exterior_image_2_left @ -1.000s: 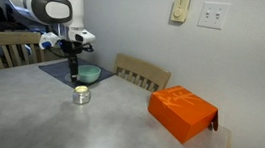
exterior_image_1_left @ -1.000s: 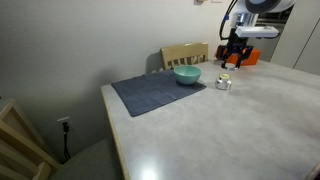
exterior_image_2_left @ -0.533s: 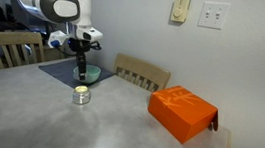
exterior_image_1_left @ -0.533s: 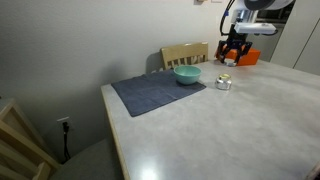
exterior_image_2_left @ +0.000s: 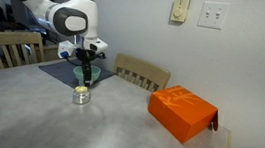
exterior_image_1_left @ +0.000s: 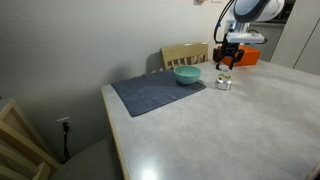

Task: Take the silver lid from the table and put it on the silver container

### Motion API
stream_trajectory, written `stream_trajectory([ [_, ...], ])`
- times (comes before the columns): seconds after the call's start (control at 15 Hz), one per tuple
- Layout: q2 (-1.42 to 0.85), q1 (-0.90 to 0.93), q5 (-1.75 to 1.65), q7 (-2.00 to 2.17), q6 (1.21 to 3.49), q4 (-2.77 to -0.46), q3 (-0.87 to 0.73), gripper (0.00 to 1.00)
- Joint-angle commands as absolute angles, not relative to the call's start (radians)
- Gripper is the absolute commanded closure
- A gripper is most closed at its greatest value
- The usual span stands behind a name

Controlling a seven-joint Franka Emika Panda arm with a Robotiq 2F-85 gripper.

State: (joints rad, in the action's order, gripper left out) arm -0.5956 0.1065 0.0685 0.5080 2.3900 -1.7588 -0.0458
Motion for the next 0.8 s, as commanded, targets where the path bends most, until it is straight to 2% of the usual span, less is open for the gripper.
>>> stream_trajectory([
  [0.0, -0.642, 0.104, 0.099, 0.486, 2.351, -1.701, -0.034, 0.56],
  [0.73, -0.593, 0.138, 0.120, 0.538, 2.406, -1.814, -0.033, 0.56],
])
